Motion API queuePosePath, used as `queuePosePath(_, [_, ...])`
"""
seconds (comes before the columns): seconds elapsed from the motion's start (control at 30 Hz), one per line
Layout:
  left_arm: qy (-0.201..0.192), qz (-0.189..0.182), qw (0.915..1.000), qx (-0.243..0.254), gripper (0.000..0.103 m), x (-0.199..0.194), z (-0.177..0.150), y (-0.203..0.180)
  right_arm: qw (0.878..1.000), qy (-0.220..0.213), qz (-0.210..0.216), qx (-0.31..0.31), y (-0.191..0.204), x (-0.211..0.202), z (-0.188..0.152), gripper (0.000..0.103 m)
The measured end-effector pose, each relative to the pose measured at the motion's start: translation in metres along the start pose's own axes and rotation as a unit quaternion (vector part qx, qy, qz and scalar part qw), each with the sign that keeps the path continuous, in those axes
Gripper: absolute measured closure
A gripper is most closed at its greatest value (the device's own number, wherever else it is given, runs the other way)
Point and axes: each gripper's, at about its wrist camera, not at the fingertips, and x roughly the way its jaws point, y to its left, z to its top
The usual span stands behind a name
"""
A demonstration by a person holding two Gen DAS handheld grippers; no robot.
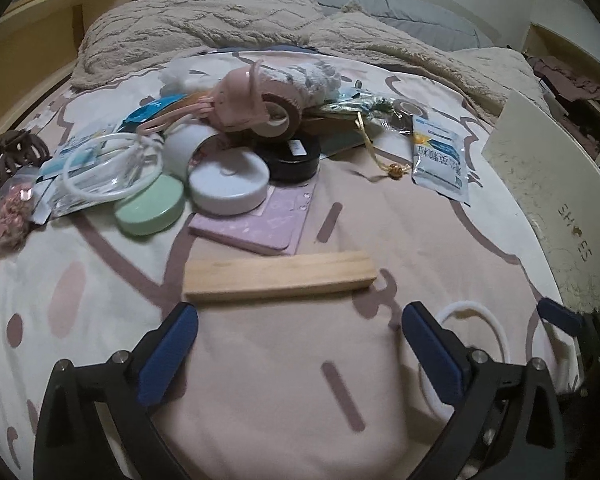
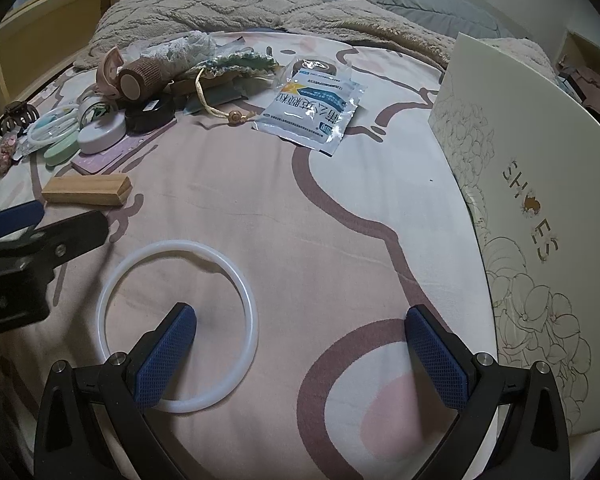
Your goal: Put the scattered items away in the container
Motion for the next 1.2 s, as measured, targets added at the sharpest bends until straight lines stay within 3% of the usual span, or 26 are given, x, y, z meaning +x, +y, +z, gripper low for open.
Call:
queuePosePath(0.37, [-0.001,0.015,0.9999,0.0,0.0,0.013,0.004,-0.002,1.0,-0.001,0.011,-0.003,-0.002,-0.001,0.001,0.0])
queuePosePath(0.53, [0.0,0.013,0.9999,0.001,0.0,0.012,0.003,0.0,0.999,0.011,0.036,-0.01,-0.006,-0.009,0.003,0.0])
queuePosePath(0.7, [0.006,0.012,0.9999,0.007,0.0,0.008,0.002,0.005,0.997,-0.016,0.055,-0.051,0.005,-0.026,0.001,0.0])
queuePosePath(0.9, [0.016,0.015,0.9995,0.023,0.0,0.011,0.005,0.005,0.994,-0.012,0.064,-0.086,0.026,-0.021,-0.007,0.0])
queuePosePath(1.2, [0.023,0.015,0.999,0.034,0.0,0.018,0.006,0.006,0.993,-0.024,0.097,-0.066,0.026,-0.028,-0.002,0.0])
